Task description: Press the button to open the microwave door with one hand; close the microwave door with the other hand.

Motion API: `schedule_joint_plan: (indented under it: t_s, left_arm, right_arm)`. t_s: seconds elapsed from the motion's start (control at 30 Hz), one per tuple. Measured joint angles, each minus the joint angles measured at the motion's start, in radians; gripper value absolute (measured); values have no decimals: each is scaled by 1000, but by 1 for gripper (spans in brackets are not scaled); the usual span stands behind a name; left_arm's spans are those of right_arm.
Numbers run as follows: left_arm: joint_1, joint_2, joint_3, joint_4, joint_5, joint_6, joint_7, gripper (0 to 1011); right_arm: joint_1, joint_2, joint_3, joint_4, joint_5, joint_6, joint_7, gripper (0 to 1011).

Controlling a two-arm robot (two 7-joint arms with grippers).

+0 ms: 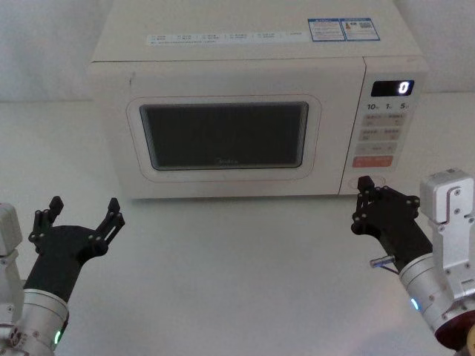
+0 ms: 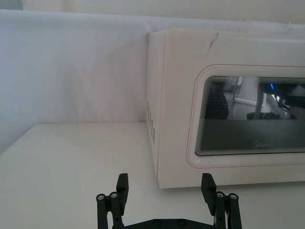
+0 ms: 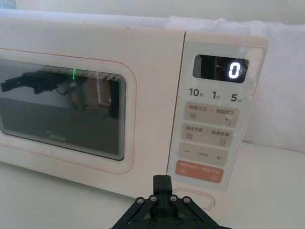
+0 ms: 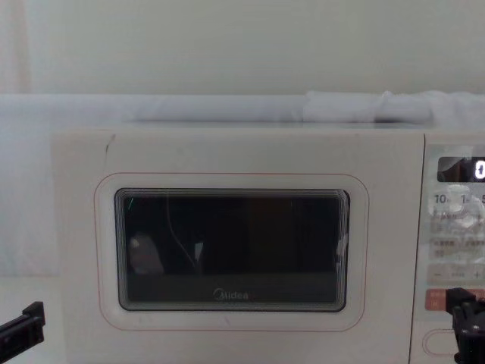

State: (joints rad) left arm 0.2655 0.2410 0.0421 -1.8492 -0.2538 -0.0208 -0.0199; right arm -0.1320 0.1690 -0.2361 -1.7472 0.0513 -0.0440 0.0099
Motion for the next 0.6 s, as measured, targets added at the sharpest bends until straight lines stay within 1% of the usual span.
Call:
schedule_joint_plan:
  t_s: [0.1, 0.2, 0.3, 0.47, 0.6]
  left_arm:
    - [0, 0, 0, 0, 0, 0, 0, 1001]
    - [0, 0, 0, 0, 0, 0, 0, 1001]
    - [0, 0, 0, 0, 0, 0, 0, 1001]
    - [0, 0, 0, 0, 0, 0, 0, 1001]
    - [0, 0, 0, 0, 0, 0, 0, 1001]
  right_arm:
    - [7, -1, 13, 2, 0, 11, 14, 0]
    - [10, 3, 39, 0, 3, 27, 33, 0]
    - [9, 5, 50, -1, 7, 34, 40, 0]
    - [0, 11, 100, -7, 37, 63, 76, 0]
    - [-3, 11, 125, -1, 68, 82, 106, 0]
